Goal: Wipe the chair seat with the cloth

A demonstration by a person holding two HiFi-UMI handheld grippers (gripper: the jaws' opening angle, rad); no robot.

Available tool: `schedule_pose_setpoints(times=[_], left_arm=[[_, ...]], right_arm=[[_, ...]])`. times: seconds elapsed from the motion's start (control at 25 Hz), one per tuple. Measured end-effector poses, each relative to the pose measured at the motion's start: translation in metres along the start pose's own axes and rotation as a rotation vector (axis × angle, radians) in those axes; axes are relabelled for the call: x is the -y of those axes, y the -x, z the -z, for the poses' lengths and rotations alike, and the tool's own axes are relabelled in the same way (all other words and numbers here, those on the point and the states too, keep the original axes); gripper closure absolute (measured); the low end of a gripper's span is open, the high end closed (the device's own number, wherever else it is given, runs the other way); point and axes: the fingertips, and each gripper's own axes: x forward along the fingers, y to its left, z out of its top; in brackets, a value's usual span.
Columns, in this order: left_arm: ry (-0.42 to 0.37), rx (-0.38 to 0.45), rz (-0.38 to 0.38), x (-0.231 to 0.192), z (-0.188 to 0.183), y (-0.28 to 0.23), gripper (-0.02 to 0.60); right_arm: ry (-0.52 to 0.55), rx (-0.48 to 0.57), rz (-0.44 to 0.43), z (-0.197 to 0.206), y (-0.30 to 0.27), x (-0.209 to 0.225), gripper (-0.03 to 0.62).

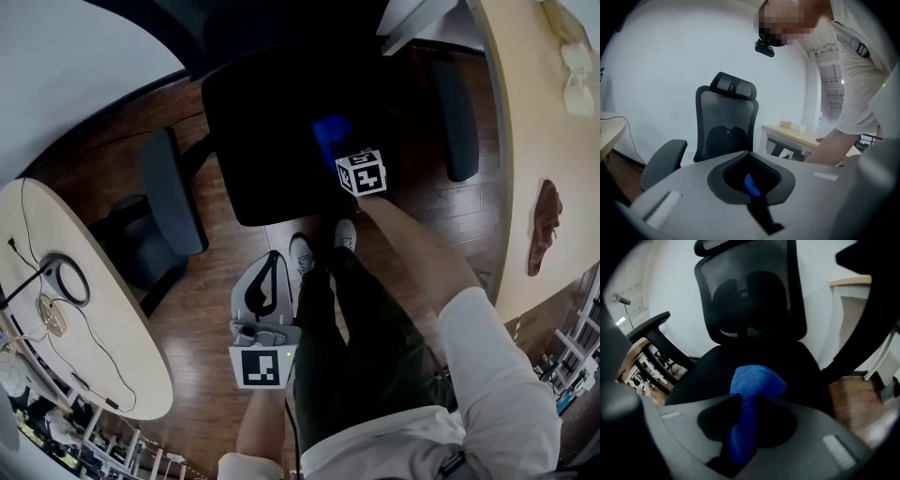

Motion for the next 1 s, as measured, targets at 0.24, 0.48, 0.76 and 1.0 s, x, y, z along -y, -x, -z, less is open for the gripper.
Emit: schedule_pose_setpoints(times=[0.24, 0.48, 0.76, 1.0], left_arm=[[-0.017, -0.022, 0.075, 0.028, 0.003, -0.022, 0.581], [-0.015, -0.022, 0.105, 0.047, 0.008, -0.031, 0.581], [-0.003, -0.003, 0.054, 0.028, -0.002, -0.015, 0.581], [0.012, 0.026, -0.028, -0.003, -0.022, 0.015, 0.581]], right_arm=[[-0.086, 0.026, 0.139, 0.004, 0.048, 0.103, 0.499], [-0.069, 0.034, 0.148, 0.012, 0.061, 0.124, 0.499], [-0.106, 0.131, -0.085, -0.025, 0.056, -0.033, 0.499], [-0.049, 0.013, -0.301, 0.034, 0.011, -0.241, 0.497]])
